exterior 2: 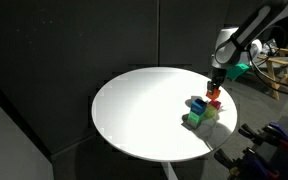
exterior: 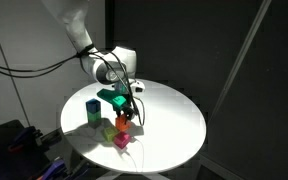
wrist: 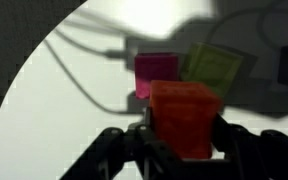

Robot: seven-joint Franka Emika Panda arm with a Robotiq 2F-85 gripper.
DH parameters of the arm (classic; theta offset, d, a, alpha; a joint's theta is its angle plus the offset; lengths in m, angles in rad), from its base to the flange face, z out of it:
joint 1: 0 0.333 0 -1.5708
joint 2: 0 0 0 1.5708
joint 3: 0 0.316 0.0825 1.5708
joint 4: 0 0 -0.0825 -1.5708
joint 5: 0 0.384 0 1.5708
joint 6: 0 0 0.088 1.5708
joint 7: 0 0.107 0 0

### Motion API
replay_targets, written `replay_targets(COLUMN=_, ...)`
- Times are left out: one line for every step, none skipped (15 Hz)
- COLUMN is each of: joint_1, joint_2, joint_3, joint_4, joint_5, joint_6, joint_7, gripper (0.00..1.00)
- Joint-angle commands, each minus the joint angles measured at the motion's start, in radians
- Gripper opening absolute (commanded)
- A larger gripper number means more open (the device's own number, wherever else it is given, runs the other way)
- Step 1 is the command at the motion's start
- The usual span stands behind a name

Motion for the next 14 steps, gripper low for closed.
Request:
replay_targets(joint_1=0.014, joint_2=0.035, joint_3=0.007, joint_4=0.051, joint_5=0.011, joint_6=-0.038, joint_7=0.004, gripper=0.27)
replay_targets(joint_1=0.018, joint_2=0.042, joint_3=0.010, joint_4=0.059, joint_5=0.011, joint_6=-0.044, joint_7=0.004, gripper=0.27)
replay_targets(joint_1=0.022, joint_2=0.048, joint_3=0.011, joint_4=0.066, joint_5=0.011, joint_6=-0.047, joint_7=0.005, gripper=0.27)
replay_targets(joint_1=0.026, joint_2=0.055, joint_3=0.013, joint_4=0.075, joint_5=0.010, joint_6=-0.052, joint_7=0.007, gripper=0.27)
replay_targets(joint_1=0.029, joint_2=0.060, joint_3=0.014, joint_4=0.082, joint_5=0.008, joint_6=-0.056, joint_7=0.009, gripper=0.27)
replay_targets(joint_1=0.033, joint_2=0.064, joint_3=0.014, joint_4=0.090, joint_5=0.006, joint_6=-0.059, joint_7=0.012, gripper=0.27)
replay_targets(joint_1=0.037, joint_2=0.068, joint_3=0.013, joint_4=0.098, joint_5=0.005, joint_6=-0.064, joint_7=0.014, gripper=0.27)
replay_targets(joint_1=0.040, joint_2=0.073, joint_3=0.013, joint_4=0.106, joint_5=0.004, joint_6=-0.069, joint_7=0.015, gripper=0.27)
replay_targets(joint_1=0.043, joint_2=0.078, joint_3=0.013, joint_4=0.114, joint_5=0.003, joint_6=-0.074, joint_7=0.017, gripper=0.27)
replay_targets(joint_1=0.046, joint_2=0.082, joint_3=0.012, joint_4=0.121, joint_5=0.002, joint_6=-0.077, joint_7=0.018, gripper=0.27)
replay_targets(joint_1=0.047, joint_2=0.088, joint_3=0.012, joint_4=0.129, joint_5=0.001, joint_6=-0.080, joint_7=0.018, gripper=0.27)
replay_targets(joint_1=0.049, joint_2=0.093, joint_3=0.012, joint_4=0.135, joint_5=0.001, joint_6=-0.083, joint_7=0.018, gripper=0.27)
replay_targets(joint_1=0.049, joint_2=0.099, joint_3=0.012, joint_4=0.142, joint_5=0.001, joint_6=-0.084, joint_7=0.018, gripper=0.27)
replay_targets(joint_1=0.050, joint_2=0.105, joint_3=0.012, joint_4=0.149, joint_5=0.001, joint_6=-0.087, joint_7=0.018, gripper=0.27)
